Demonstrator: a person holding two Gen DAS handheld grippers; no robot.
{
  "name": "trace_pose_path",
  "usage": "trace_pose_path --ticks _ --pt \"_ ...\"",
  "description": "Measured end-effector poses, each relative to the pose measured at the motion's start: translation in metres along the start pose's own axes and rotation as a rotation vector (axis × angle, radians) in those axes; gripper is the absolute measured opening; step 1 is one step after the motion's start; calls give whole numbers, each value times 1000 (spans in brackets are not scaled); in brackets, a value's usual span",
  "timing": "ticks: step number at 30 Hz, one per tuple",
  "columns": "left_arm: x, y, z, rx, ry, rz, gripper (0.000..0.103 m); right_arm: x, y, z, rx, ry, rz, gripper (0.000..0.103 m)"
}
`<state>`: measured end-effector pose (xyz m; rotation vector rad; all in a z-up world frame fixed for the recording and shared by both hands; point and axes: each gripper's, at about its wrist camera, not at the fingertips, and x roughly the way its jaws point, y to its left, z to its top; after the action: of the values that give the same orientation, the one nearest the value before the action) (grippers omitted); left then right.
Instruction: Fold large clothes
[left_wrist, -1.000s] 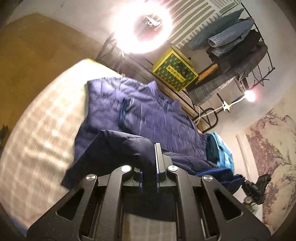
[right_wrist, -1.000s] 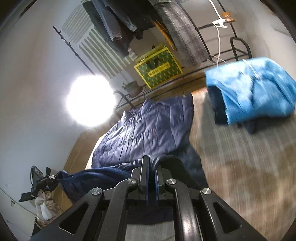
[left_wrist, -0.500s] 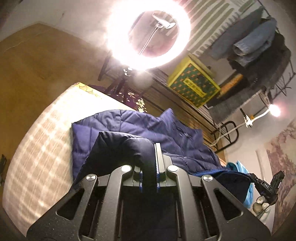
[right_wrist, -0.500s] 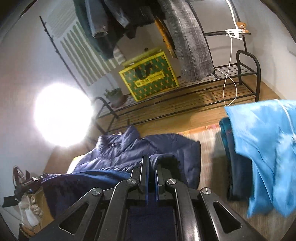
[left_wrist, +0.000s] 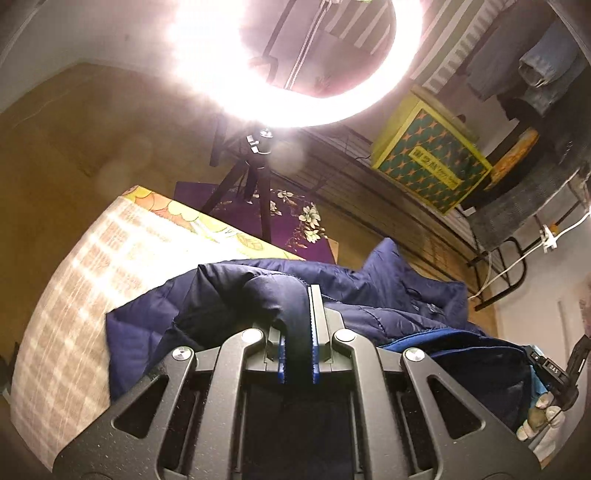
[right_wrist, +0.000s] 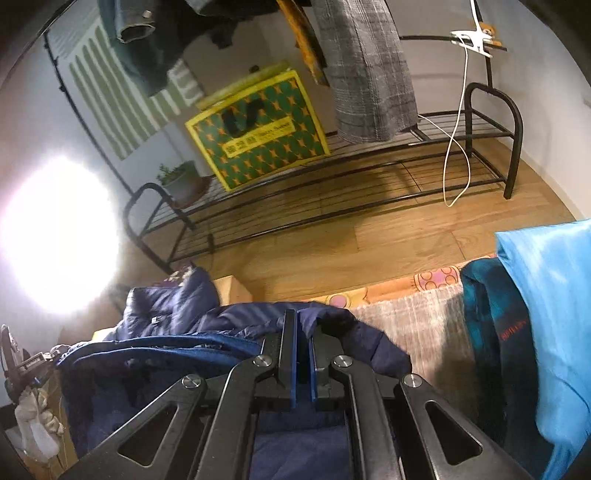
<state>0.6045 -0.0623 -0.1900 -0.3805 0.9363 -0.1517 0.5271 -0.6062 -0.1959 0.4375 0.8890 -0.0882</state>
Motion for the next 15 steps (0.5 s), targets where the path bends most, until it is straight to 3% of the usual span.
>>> trace_pose_path --ticks 7,12,15 --pt "36 -14 2 3 9 71 8 35 -6 0 12 28 -42 2" --pt "40 -9 -1 -23 14 70 10 39 -3 0 -23 32 -37 3" --pt "37 -6 1 -31 27 54 16 36 -2 2 -35 37 -20 19"
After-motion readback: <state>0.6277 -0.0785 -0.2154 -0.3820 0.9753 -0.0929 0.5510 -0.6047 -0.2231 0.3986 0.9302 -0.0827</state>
